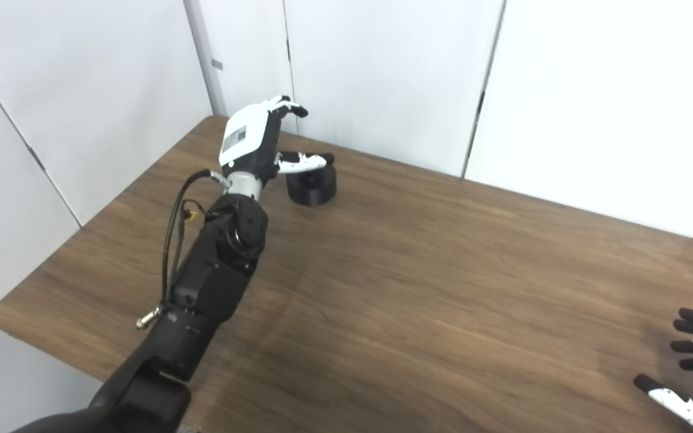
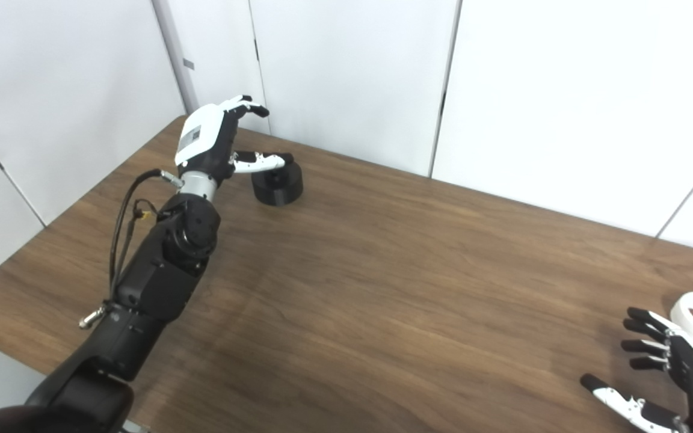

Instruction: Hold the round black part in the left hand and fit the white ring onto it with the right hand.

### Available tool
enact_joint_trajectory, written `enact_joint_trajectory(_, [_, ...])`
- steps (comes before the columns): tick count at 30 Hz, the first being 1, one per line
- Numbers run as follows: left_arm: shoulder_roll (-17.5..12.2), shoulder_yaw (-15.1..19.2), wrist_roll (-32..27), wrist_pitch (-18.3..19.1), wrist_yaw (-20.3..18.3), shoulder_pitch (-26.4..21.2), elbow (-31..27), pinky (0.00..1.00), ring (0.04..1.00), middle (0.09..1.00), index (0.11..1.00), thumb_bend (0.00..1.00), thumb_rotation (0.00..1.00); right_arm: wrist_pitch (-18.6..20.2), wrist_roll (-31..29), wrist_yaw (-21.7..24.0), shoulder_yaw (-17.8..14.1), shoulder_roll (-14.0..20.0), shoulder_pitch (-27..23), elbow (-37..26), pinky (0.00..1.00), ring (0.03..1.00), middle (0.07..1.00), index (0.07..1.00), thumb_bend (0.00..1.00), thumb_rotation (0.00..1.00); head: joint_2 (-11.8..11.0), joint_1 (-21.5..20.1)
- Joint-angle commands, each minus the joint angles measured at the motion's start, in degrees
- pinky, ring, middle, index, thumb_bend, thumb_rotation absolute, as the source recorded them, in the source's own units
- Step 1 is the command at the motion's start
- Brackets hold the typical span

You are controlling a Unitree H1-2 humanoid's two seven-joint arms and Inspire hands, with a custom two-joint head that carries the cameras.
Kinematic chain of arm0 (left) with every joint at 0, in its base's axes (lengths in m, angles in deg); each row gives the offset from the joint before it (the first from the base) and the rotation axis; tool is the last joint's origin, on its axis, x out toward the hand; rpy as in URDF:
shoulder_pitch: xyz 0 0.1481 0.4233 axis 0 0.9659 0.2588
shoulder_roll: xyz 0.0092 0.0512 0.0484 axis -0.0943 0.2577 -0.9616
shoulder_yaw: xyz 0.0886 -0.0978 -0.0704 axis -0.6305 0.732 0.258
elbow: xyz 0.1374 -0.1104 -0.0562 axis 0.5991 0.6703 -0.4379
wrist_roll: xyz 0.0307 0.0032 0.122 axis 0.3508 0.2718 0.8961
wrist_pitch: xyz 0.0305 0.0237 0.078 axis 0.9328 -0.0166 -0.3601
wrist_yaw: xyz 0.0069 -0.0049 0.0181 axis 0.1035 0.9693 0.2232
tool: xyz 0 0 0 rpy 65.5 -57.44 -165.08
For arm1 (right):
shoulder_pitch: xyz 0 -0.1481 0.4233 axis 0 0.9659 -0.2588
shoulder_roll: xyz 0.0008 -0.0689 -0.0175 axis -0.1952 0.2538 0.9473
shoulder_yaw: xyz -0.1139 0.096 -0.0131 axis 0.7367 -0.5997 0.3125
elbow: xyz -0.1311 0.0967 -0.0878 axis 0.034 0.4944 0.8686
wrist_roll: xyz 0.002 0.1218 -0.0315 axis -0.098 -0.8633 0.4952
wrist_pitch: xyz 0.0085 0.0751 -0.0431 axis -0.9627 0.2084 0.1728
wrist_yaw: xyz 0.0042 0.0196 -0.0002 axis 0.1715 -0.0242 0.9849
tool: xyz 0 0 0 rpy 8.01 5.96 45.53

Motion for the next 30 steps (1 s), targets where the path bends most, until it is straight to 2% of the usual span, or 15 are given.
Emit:
enact_joint_trajectory(1, [-2.3,-0.6,1.8,0.9,0.1,-3.4,0.2,0.83,0.971,0.943,0.761,1.00,0.41,-2.1,-0.4,-0.4,-0.7,0.9,-1.2,-2.1,0.55,0.646,0.740,0.760,0.63,0.00,0.1,-0.3])
enact_joint_trajectory(4, [-3.3,-2.4,3.6,2.9,-0.6,-4.3,2.1,0.83,0.988,0.955,0.765,1.00,0.43,-2.1,-0.7,-0.3,-0.8,1.0,-1.3,-2.0,0.54,0.643,0.738,0.759,0.63,0.01,0.2,-0.6])
enact_joint_trajectory(8, [-3.6,-4.1,4.6,4.4,-0.5,-5.2,4.4,0.75,0.978,0.955,0.748,1.00,0.44,-1.8,-1.2,0.0,-1.1,1.3,-1.5,-2.0,0.54,0.638,0.740,0.754,0.64,0.00,0.3,-0.9])
enact_joint_trajectory(15, [-3.0,-5.9,5.0,6.3,0.1,-6.3,7.9,0.83,1.000,0.971,0.737,1.00,0.46,-1.3,-1.3,0.6,-1.4,1.9,-1.6,-2.8,0.54,0.649,0.746,0.758,0.66,0.00,0.4,-0.8])
enact_joint_trajectory(23, [-1.6,-6.5,3.3,3.9,3.1,-7.0,13.5,0.85,0.995,0.969,0.753,1.00,0.48,-0.7,-1.8,0.9,-1.3,1.9,-1.7,-3.3,0.54,0.639,0.740,0.757,0.69,0.00,0.4,-0.8])
enact_joint_trajectory(30, [-1.3,-7.2,3.0,3.8,4.2,-8.0,16.3,0.89,1.000,0.984,0.769,1.00,0.47,0.6,-2.0,1.5,-1.6,1.9,-1.6,-4.4,0.54,0.637,0.741,0.758,0.68,0.00,0.5,-1.5])
